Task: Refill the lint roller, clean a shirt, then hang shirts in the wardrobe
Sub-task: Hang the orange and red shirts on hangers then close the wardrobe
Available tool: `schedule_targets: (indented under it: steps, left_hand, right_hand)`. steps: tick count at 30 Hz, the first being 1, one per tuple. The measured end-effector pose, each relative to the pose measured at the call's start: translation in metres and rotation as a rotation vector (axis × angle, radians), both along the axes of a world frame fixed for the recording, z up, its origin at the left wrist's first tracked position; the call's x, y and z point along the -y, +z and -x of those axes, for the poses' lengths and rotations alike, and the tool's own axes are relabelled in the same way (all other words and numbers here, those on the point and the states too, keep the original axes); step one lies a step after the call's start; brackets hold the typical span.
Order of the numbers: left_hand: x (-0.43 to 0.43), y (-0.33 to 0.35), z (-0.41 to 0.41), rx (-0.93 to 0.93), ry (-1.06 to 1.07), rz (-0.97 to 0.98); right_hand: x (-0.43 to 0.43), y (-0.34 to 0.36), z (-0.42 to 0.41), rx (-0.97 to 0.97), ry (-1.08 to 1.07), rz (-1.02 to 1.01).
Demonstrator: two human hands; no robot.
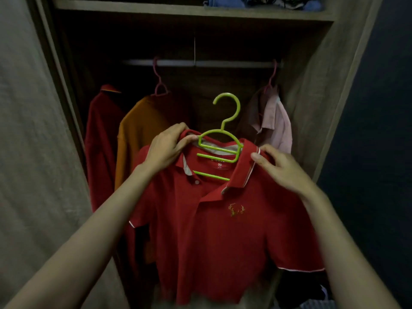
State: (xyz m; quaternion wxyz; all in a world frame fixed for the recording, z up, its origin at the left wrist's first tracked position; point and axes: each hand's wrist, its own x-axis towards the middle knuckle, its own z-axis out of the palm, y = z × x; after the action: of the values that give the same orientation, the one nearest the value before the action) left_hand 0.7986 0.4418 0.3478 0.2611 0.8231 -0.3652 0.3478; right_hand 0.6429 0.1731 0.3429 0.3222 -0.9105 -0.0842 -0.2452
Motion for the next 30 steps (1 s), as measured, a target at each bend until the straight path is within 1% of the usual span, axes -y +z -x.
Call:
schedule_targets:
  steps: [2, 4, 6, 8, 10, 13, 15, 17, 20, 25, 28, 30]
  left_hand:
    - [-0.001, 0.002, -0.006, -0.034, -0.037, 0.034]
    - [0.002, 0.002, -0.009, -0.063, -0.086, 0.022]
    - [0.007, 0.002, -0.007, -0.097, -0.123, 0.002]
    - [0.006, 0.005, -0.003, -0.105, -0.105, 0.002]
    - [-0.005, 0.01, 0.004, -0.048, -0.02, 0.052]
    - [-0.038, 0.012, 0.016, 0.18, 0.187, 0.178]
    - [-0.063, 0.009, 0.024, 0.34, 0.336, 0.265]
    - [-0.086, 0.006, 0.028, 0.444, 0.464, 0.336]
    - [-0.114, 0.004, 0.027, 0.456, 0.543, 0.376]
    - [-0.15, 0.003, 0.016, 0.365, 0.625, 0.394]
    - [-0.162, 0.001, 0.003, 0.328, 0.648, 0.386]
    - [-0.166, 0.0, -0.006, 0.349, 0.672, 0.37]
  right_hand:
    - [0.013, 0.004, 0.012, -0.084, 0.109, -0.102]
    - [0.019, 0.002, 0.022, -0.096, 0.151, -0.225]
    - [0.021, 0.0, 0.028, -0.064, 0.108, -0.317]
    - [0.026, -0.001, 0.034, -0.029, 0.045, -0.353]
    - [0.035, -0.001, 0.041, -0.002, -0.015, -0.389]
    - [0.042, -0.002, 0.047, 0.057, -0.12, -0.517]
    - [0.035, -0.004, 0.043, 0.097, -0.153, -0.625]
    - [0.018, -0.009, 0.03, 0.099, -0.173, -0.723]
    - [-0.012, -0.019, 0.001, 0.108, -0.205, -0.832]
    - [-0.066, -0.014, -0.061, 0.178, -0.216, -0.911]
    - [-0.09, 0.0, -0.098, 0.259, -0.257, -0.884]
    - [-0.101, 0.011, -0.12, 0.301, -0.28, -0.855]
